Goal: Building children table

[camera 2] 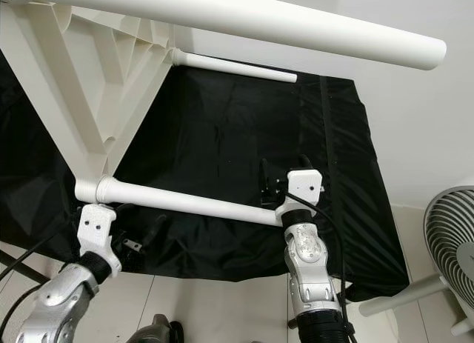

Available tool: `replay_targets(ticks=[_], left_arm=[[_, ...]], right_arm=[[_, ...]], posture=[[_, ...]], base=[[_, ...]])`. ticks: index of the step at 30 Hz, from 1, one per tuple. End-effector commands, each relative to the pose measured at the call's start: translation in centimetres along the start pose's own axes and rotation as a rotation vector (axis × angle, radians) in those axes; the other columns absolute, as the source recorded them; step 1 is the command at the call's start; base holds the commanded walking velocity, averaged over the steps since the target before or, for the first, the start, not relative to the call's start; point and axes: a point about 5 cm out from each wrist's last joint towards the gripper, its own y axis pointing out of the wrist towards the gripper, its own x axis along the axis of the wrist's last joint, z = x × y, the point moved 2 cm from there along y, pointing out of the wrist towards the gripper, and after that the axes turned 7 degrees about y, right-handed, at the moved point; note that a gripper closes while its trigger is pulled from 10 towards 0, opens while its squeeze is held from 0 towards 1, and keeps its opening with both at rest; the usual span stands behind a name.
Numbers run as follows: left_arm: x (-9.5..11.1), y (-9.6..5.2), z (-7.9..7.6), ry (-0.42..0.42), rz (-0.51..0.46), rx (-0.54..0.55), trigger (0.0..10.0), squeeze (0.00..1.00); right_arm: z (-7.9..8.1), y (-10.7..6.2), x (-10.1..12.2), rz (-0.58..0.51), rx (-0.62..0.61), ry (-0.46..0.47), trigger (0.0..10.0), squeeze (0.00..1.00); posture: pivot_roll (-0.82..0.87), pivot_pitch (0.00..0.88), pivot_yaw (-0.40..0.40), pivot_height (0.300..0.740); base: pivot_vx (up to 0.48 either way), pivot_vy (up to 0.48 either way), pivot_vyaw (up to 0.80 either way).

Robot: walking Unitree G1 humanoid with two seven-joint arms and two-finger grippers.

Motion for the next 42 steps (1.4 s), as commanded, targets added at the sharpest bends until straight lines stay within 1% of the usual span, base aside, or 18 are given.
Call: replay_targets(ticks=[1,4,5,6,7,8,9,10,12,16,19,20,21,28,30,34,35,42], left_arm=[[-0.3,0.3,-0.1,-0.034,0.023,0.017,10.0,0.00],[-0.2,0.5,0.0,-0.056,0.024,0.028,10.0,0.00],[0.0,1.1,0.4,-0.126,0.029,0.059,10.0,0.00],[0.0,1.1,0.4,-0.126,0.029,0.059,10.0,0.00],[0.3,1.9,0.8,-0.236,0.028,0.106,10.0,0.00],[0.3,1.9,0.8,-0.236,0.028,0.106,10.0,0.00],[0.7,2.3,1.0,-0.331,0.014,0.126,10.0,0.00],[0.7,2.3,1.0,-0.331,0.014,0.126,10.0,0.00],[1.1,2.3,1.2,-0.407,0.000,0.134,10.0,0.00],[1.0,1.8,1.2,-0.422,0.009,0.125,10.0,0.00],[0.9,1.6,1.2,-0.467,0.016,0.126,10.0,0.00],[0.9,1.6,1.2,-0.467,0.016,0.126,10.0,0.00],[1.1,1.8,1.2,-0.514,0.020,0.133,10.0,0.00],[1.1,2.4,1.2,-0.547,0.040,0.162,10.0,0.00],[1.3,2.6,1.2,-0.566,0.035,0.163,10.0,0.00],[1.4,2.8,1.1,-0.563,0.037,0.158,10.0,0.00],[1.5,2.8,1.2,-0.562,0.039,0.158,10.0,0.00],[1.5,3.1,1.5,-0.554,0.049,0.161,10.0,0.00]], right_arm=[[0.0,-0.2,-0.1,-0.001,0.000,-0.001,10.0,0.00],[0.0,-0.2,0.0,-0.003,0.000,-0.002,10.0,0.00],[-0.1,-0.1,0.0,-0.006,-0.002,-0.003,10.0,0.00],[-0.1,-0.1,0.0,-0.006,-0.002,-0.003,10.0,0.00],[-0.2,-0.1,0.1,-0.010,-0.005,-0.007,10.0,0.00],[-0.2,-0.1,0.1,-0.010,-0.005,-0.007,10.0,0.00],[-0.2,-0.1,0.3,-0.015,-0.007,-0.009,10.0,0.00],[-0.2,-0.1,0.3,-0.015,-0.007,-0.009,10.0,0.00],[-0.2,-0.1,0.6,-0.029,0.000,-0.032,10.0,0.00],[-0.1,-0.2,1.2,-0.063,0.011,-0.096,10.0,0.00],[-0.4,-0.3,2.0,-0.111,-0.001,-0.211,10.0,0.00],[-0.4,-0.3,2.0,-0.111,-0.001,-0.211,10.0,0.00],[-0.5,-0.2,3.0,-0.164,-0.018,-0.291,10.0,0.00],[-0.3,0.1,4.8,-0.256,-0.038,-0.408,10.0,0.00],[0.3,0.0,6.4,-0.346,-0.048,-0.538,10.0,0.00],[1.3,-0.4,8.1,-0.450,-0.054,-0.642,10.0,0.00],[2.8,-1.3,9.8,-0.587,-0.046,-0.722,10.0,0.00],[3.3,-2.2,11.5,-0.675,-0.046,-0.713,10.0,0.00]], posture=[[0.18,0.084,-0.016,0.740],[0.18,0.083,-0.015,0.740],[0.18,0.081,-0.013,0.740],[0.18,0.081,-0.013,0.740],[0.17,0.077,-0.009,0.740],[0.17,0.077,-0.009,0.740],[0.17,0.076,-0.005,0.740],[0.17,0.076,-0.005,0.740],[0.16,0.075,-0.004,0.740],[0.17,0.078,-0.005,0.740],[0.17,0.081,-0.007,0.740],[0.17,0.081,-0.007,0.740],[0.17,0.084,-0.010,0.740],[0.17,0.088,-0.013,0.740],[0.17,0.085,-0.016,0.740],[0.17,0.084,-0.016,0.740],[0.17,0.079,-0.017,0.740],[0.17,0.065,-0.004,0.740]], base=[[0.000,0.000,0.00],[0.000,0.000,0.00],[0.000,0.000,0.00],[0.000,0.000,0.00],[0.000,0.000,0.00],[0.000,0.000,0.00],[0.000,0.000,0.00],[0.000,0.000,0.00],[0.000,0.000,0.00],[0.000,0.000,0.00],[0.000,0.000,0.00],[0.000,0.000,0.00],[0.000,0.000,0.00],[0.000,0.000,0.00],[0.000,0.000,0.00],[0.000,0.000,0.00],[0.000,0.000,0.00],[0.000,0.000,0.00]])
